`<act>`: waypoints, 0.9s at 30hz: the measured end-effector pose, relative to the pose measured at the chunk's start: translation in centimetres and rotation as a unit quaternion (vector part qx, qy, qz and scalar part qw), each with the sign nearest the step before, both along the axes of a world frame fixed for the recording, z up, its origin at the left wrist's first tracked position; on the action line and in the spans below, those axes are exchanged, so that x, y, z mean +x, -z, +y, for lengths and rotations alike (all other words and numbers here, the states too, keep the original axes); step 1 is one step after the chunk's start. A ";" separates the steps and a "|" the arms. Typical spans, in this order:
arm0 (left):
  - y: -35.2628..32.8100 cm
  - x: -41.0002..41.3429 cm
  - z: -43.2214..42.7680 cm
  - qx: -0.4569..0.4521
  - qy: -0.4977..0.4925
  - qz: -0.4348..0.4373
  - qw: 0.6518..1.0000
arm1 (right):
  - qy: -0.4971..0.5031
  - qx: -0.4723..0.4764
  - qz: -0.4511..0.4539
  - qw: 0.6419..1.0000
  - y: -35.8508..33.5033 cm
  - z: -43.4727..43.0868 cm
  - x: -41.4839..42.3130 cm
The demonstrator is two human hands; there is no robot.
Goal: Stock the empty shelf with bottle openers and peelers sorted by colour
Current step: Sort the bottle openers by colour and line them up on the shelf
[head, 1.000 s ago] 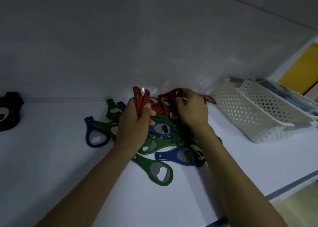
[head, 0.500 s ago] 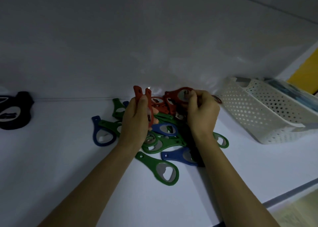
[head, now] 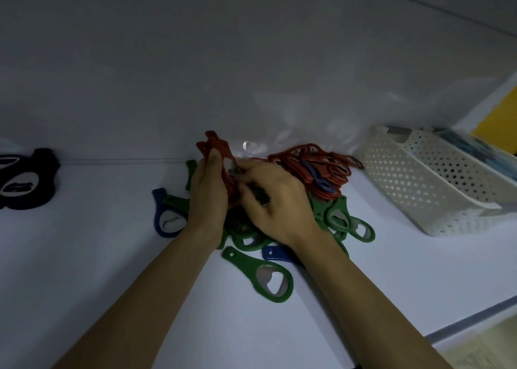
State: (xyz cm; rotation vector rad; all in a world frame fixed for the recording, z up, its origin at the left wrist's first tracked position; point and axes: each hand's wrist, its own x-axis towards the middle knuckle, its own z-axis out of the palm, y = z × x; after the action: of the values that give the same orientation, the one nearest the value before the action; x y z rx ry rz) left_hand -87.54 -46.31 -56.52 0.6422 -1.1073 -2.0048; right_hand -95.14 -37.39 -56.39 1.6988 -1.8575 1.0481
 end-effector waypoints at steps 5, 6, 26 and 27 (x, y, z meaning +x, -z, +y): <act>0.1 0.0 0.1 -0.046 0.007 0.001 0.999 | 0.101 -0.046 -0.074 0.991 -0.7 0.5 -1.1; 0.2 0.1 0.2 -0.067 0.008 -0.006 0.998 | 0.173 -0.026 -0.061 0.983 -0.7 0.9 -2.2; 0.1 0.1 0.7 -0.113 0.022 -0.029 0.993 | 0.243 -0.040 -0.259 0.934 -0.4 2.4 -5.1; 0.0 0.2 0.7 -0.120 0.025 -0.026 0.992 | 0.205 -0.099 -0.350 0.909 -0.7 2.3 -4.9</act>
State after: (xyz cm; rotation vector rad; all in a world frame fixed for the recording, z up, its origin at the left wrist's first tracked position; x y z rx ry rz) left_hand -87.35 -45.64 -56.57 0.5490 -1.3826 -1.8670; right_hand -100.04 -35.08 -55.65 0.7899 -2.2747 1.7200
